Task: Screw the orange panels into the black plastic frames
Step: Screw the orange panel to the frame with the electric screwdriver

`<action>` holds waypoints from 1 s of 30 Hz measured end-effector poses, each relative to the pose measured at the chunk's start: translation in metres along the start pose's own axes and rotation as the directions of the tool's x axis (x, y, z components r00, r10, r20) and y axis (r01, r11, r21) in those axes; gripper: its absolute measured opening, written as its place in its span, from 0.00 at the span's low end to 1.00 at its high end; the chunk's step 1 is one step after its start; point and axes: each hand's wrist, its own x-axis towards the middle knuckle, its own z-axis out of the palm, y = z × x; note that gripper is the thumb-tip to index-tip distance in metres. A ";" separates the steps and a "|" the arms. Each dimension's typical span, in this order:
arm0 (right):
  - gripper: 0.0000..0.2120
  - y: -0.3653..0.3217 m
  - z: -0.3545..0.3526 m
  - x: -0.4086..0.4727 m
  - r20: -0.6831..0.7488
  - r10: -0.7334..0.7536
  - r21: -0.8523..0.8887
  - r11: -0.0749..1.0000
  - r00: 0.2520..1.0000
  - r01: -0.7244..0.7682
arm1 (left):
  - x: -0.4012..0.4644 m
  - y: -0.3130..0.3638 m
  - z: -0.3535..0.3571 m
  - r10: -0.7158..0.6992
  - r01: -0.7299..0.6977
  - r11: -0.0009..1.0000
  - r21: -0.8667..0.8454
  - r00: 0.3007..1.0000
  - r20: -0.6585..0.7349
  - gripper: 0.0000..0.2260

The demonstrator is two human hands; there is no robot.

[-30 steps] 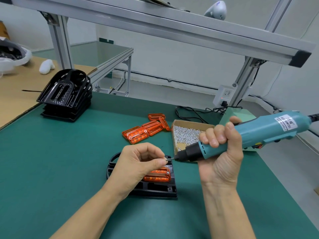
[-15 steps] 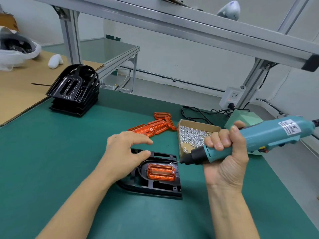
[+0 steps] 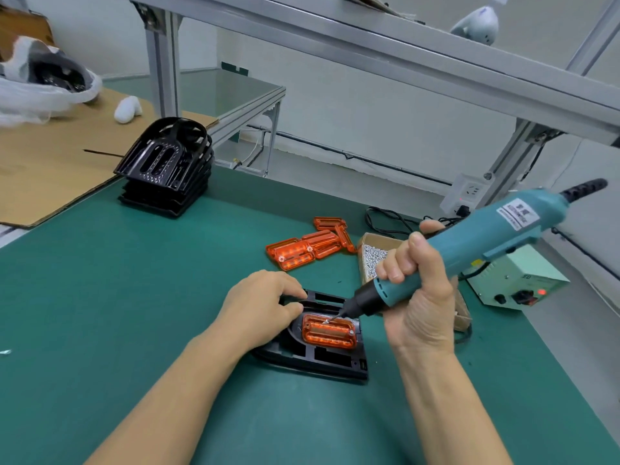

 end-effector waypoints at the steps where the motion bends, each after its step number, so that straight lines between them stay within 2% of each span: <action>1: 0.08 0.002 0.002 0.001 0.004 0.008 -0.013 1.000 1.000 -0.008 | 0.000 0.000 0.000 0.002 -0.002 1.000 -0.002 1.000 0.002 0.10; 30: 0.08 0.028 0.019 0.015 0.203 0.130 -0.245 0.966 0.970 -0.078 | 0.003 -0.001 0.000 -0.020 0.020 0.999 -0.028 1.000 0.010 0.10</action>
